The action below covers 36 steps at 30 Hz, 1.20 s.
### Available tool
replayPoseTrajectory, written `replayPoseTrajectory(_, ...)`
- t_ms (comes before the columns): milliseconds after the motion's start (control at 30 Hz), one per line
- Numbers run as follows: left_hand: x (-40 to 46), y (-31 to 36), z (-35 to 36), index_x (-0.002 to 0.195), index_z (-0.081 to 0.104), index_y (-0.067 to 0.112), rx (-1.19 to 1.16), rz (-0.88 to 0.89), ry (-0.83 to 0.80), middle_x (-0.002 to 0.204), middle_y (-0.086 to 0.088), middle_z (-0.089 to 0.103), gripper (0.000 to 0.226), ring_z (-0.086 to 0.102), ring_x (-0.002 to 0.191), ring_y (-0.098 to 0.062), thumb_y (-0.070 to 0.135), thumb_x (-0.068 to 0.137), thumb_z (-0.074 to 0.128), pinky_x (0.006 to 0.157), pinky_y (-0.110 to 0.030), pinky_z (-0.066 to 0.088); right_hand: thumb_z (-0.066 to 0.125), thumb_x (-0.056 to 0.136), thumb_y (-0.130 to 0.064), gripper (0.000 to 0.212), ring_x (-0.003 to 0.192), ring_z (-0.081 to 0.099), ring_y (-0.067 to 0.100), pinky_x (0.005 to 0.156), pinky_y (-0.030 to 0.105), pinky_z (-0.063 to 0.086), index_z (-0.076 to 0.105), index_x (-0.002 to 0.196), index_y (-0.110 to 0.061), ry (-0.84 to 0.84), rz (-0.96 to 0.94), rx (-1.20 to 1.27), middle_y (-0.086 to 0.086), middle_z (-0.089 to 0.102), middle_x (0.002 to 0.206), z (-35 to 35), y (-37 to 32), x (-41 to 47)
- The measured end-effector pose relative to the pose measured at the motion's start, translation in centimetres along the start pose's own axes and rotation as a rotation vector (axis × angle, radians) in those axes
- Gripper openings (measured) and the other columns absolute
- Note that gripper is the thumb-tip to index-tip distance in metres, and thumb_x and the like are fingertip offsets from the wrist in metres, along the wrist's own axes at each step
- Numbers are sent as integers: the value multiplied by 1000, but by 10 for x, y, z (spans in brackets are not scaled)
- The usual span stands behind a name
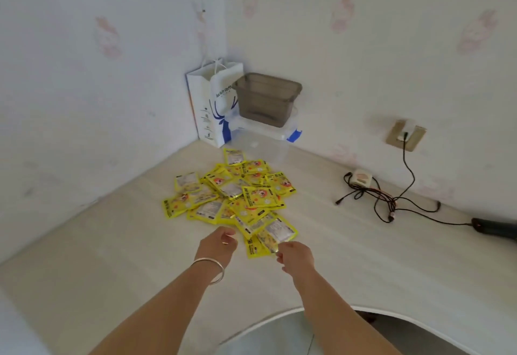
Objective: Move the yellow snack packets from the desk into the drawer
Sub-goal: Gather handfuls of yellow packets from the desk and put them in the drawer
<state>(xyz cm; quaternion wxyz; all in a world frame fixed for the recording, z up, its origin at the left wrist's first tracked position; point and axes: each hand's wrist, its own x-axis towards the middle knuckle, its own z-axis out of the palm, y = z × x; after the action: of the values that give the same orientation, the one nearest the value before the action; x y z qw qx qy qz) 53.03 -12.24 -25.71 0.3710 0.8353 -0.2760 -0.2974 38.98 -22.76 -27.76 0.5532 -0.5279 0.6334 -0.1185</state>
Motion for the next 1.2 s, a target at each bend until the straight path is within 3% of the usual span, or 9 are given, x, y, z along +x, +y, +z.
replayPoseTrajectory(100, 19, -25, -30, 95, 56, 27, -42, -68, 44, 89, 0, 62, 14, 56, 82, -19, 16, 88, 53, 76, -22, 41, 50, 79, -18, 20, 86, 65, 28, 70, 33, 47, 57, 61, -22, -19, -69, -98, 4, 65, 76, 35, -13, 8)
replayPoseTrajectory(233, 49, -42, -50, 94, 57, 27, -68, -133, 82, 92, -2, 64, 14, 56, 84, -20, 15, 88, 53, 78, -23, 42, 44, 84, -17, 16, 70, 53, 19, 60, 25, 40, 58, 78, -20, -38, -176, -276, 0, 61, 74, 60, -40, 20)
replayPoseTrajectory(367, 87, -47, -57, 96, 61, 24, -72, -208, 123, 104, -8, 68, 15, 60, 89, -25, 16, 87, 52, 80, -25, 45, 46, 89, -20, 15, 69, 56, 18, 53, 24, 40, 60, 88, -23, -53, -280, -394, -2, 62, 81, 82, -69, 45)
replayPoseTrajectory(500, 127, -50, -64, 110, 64, 15, -62, -270, 166, 117, -4, 65, 24, 59, 110, -24, 14, 87, 56, 91, -26, 42, 45, 92, -24, 18, 79, 62, 22, 61, 28, 47, 62, 98, -25, -99, -350, -492, 0, 66, 91, 108, -97, 78)
replayPoseTrajectory(733, 173, -65, -77, 115, 63, 17, 34, -314, 189, 128, -9, 53, 30, 56, 116, -26, 18, 85, 61, 99, -30, 40, 45, 91, -17, 23, 80, 57, 17, 67, 26, 42, 63, 106, -22, -127, -450, -651, -1, 66, 103, 149, -134, 117)
replayPoseTrajectory(933, 212, -72, -92, 116, 61, 18, 89, -299, 193, 132, -9, 47, 31, 51, 120, -27, 19, 85, 60, 100, -30, 39, 50, 90, -15, 30, 119, 47, 20, 88, 32, 45, 59, 118, -18, -72, -594, -728, 1, 52, 128, 183, -154, 147)
replayPoseTrajectory(1067, 239, -72, -100, 122, 56, 19, 51, -313, 215, 133, -8, 43, 36, 55, 115, -24, 20, 87, 60, 96, -28, 40, 49, 93, -27, 45, 132, 36, 24, 106, 36, 35, 45, 136, -18, -36, -598, -975, 5, 42, 141, 200, -169, 167)
replayPoseTrajectory(1200, 262, -74, -104, 130, 48, 18, 15, -355, 231, 135, -10, 44, 46, 57, 113, -26, 21, 86, 60, 97, -33, 42, 52, 89, -43, 61, 134, 35, 28, 108, 40, 34, 35, 140, -14, -57, -522, -1142, 9, 39, 144, 215, -176, 180)
